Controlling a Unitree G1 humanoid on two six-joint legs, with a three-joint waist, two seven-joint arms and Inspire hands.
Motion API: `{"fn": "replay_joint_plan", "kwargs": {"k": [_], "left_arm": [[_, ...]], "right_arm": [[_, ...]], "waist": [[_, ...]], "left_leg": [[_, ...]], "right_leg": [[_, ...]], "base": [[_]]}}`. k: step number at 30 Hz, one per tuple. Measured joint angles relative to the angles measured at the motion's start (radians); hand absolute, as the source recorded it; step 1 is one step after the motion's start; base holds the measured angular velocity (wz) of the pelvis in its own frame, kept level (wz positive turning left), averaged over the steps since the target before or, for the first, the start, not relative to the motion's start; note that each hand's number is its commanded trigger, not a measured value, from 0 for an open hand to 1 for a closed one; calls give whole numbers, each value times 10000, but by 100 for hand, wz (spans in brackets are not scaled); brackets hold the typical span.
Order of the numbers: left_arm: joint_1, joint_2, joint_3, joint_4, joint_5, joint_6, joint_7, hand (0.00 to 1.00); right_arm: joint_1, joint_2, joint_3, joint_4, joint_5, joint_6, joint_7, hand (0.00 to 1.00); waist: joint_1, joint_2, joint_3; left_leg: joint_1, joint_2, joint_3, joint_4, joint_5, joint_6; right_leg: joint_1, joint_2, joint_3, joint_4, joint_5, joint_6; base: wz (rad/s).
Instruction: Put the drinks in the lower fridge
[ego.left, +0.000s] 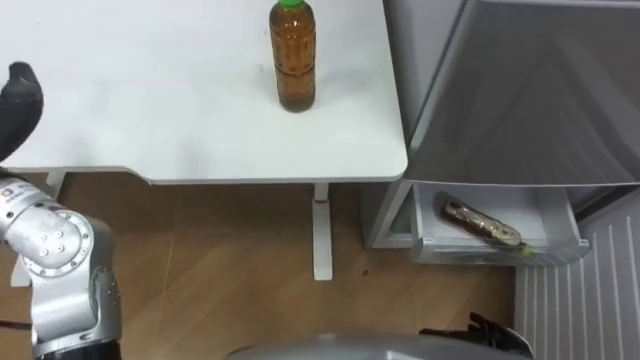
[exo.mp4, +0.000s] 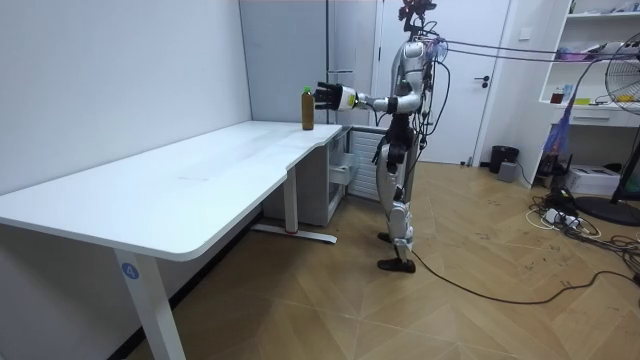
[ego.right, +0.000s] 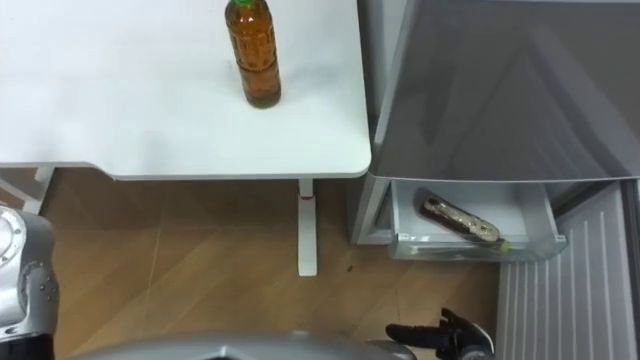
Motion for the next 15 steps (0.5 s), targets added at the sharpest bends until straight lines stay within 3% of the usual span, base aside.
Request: {"fn": "replay_joint_plan", "kwargs": {"k": [10,15], "left_arm": [[-670,355,-1060,-214,18,210,-2520,0],[-1109,547,-1721,-217,-29,379,-4010,0]], "right_arm": [[-554,-38,-42,670,-70,-95,402,0],[-758,-152,-8,855,-64,-81,605,0]], "waist": [[-563,24,79],[-722,86,121]], "left_leg": [[-7,-22,-60,15,2,1],[-86,-18,159,11,2,1]], "right_leg": [[-12,-6,61,-2,-6,9],[-113,-1,133,3,-10,17]], "base": [[0],[0]]}}
